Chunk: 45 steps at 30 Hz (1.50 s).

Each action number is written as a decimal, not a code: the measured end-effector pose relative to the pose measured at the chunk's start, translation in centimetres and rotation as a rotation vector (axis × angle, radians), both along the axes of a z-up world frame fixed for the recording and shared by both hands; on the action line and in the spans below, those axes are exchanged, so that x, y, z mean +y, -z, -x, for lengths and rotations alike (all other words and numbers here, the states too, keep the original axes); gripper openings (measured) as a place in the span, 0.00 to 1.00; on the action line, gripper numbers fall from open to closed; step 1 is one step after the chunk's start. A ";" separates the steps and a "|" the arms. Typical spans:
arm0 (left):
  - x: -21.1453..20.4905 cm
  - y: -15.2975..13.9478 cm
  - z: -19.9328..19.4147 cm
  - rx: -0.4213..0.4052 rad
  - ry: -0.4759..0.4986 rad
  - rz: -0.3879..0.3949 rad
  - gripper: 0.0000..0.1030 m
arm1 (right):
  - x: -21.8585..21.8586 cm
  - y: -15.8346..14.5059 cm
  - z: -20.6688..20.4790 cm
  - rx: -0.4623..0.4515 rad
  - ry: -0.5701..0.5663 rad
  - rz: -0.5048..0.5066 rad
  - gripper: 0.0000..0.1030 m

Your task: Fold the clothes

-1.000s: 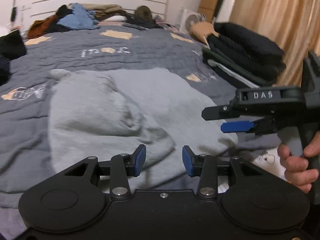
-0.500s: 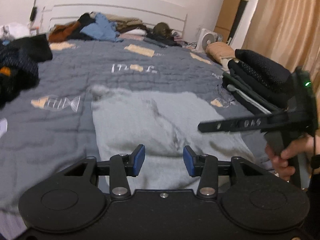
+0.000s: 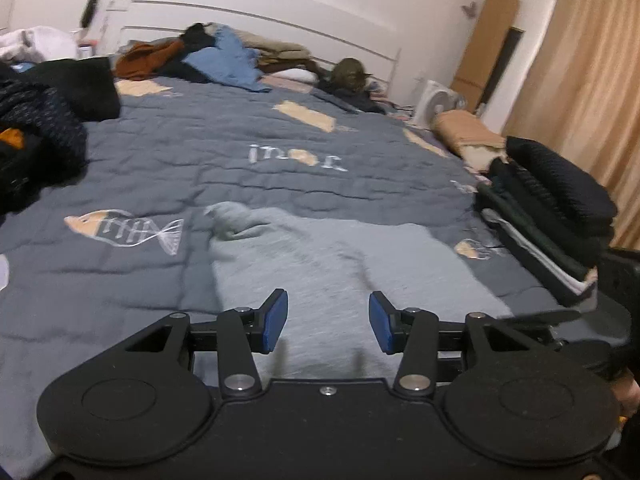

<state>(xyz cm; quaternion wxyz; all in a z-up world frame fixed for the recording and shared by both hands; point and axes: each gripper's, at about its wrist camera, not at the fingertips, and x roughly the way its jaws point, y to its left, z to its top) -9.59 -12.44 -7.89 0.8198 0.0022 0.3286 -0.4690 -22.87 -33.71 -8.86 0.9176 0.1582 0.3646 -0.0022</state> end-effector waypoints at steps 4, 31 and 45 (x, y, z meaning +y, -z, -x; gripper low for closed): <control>0.6 0.1 -0.3 0.009 -0.018 -0.012 0.44 | 0.4 0.8 -0.1 0.034 0.015 0.029 0.06; -6.3 1.1 3.2 -0.098 0.124 -0.093 0.52 | -0.2 0.9 3.8 0.047 0.123 -0.168 0.03; -14.6 3.7 3.1 -0.240 0.108 -0.359 0.48 | -2.2 2.5 5.1 0.003 0.194 -0.263 0.04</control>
